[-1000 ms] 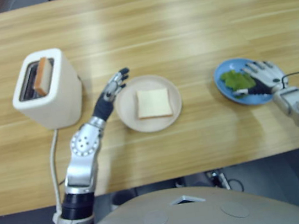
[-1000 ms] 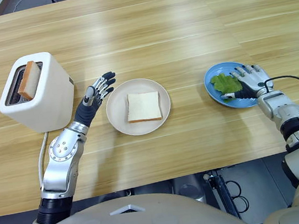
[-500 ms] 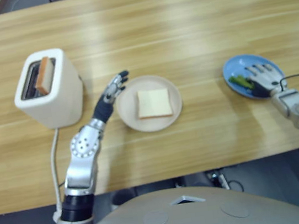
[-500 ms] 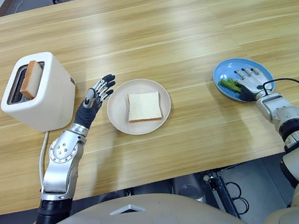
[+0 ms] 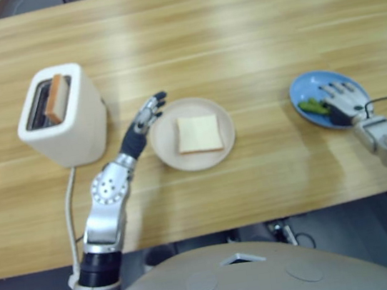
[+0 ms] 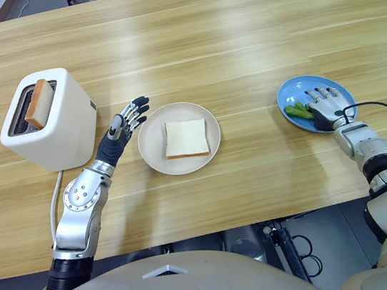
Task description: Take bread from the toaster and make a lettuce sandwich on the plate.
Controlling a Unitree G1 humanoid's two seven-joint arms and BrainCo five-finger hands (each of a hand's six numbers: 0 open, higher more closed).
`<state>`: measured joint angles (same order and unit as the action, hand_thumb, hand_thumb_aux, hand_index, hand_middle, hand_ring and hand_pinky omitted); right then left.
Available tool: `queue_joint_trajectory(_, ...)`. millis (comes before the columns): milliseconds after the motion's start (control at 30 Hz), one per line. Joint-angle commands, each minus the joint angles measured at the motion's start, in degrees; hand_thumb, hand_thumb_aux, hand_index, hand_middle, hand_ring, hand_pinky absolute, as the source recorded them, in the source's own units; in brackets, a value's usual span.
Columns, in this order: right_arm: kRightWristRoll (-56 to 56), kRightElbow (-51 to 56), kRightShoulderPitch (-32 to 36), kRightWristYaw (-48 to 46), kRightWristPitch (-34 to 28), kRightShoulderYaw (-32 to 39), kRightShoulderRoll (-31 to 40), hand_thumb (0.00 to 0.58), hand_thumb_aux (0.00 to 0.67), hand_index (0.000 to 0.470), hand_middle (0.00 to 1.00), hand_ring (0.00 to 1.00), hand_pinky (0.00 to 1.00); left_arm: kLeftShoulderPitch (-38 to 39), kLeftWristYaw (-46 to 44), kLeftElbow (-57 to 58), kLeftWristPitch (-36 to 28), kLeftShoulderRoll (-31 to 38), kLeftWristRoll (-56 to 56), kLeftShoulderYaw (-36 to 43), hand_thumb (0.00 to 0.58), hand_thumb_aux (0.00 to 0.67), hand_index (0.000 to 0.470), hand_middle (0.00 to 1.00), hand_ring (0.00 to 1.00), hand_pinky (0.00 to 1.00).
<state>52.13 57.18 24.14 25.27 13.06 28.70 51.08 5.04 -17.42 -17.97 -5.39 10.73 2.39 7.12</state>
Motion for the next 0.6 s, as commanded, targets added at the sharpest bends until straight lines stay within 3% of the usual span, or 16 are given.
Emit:
queue_joint_trajectory(33, -4.2, -9.3, -2.9, -1.0, 1.1, -4.9, 4.3, 0.58, 0.67, 0.46, 0.83, 0.83, 0.83, 0.5, 0.0, 0.6, 0.3, 0.7, -0.6, -0.1, 0.0, 0.0, 0.0, 0.0, 0.0, 0.0)
queue_joint_trajectory(67, -5.5, -13.0, -4.3, -1.9, 1.0, -6.7, 5.5, 0.58, 0.67, 0.46, 1.0, 1.0, 1.0, 0.6, 0.1, 0.6, 0.3, 0.7, -0.6, -0.1, 0.0, 0.0, 0.0, 0.0, 0.0, 0.0)
queue_joint_trajectory(233, -9.9, -33.6, -12.5, -5.5, -3.0, -16.8, 9.7, 0.58, 0.67, 0.46, 1.0, 1.0, 1.0, 0.5, 0.2, 0.9, 0.8, 0.8, -0.7, -0.3, 0.0, 0.0, 0.0, 0.0, 0.0, 0.0)
queue_joint_trajectory(400, -9.9, -51.2, -17.9, -10.7, -8.6, -24.3, 8.9, 0.58, 0.67, 0.46, 1.0, 1.0, 1.0, 0.4, 0.3, 1.3, 1.2, 0.8, -0.8, -0.4, 0.0, 0.0, 0.0, 0.0, 0.0, 0.0)
queue_joint_trajectory(600, -8.4, -63.4, -15.7, -17.3, -10.9, -21.3, -0.8, 0.58, 0.67, 0.46, 1.0, 1.0, 1.0, 0.3, 0.6, 1.8, 1.5, 0.6, -0.6, -0.6, 0.0, 0.0, 0.0, 0.0, 0.0, 0.0)
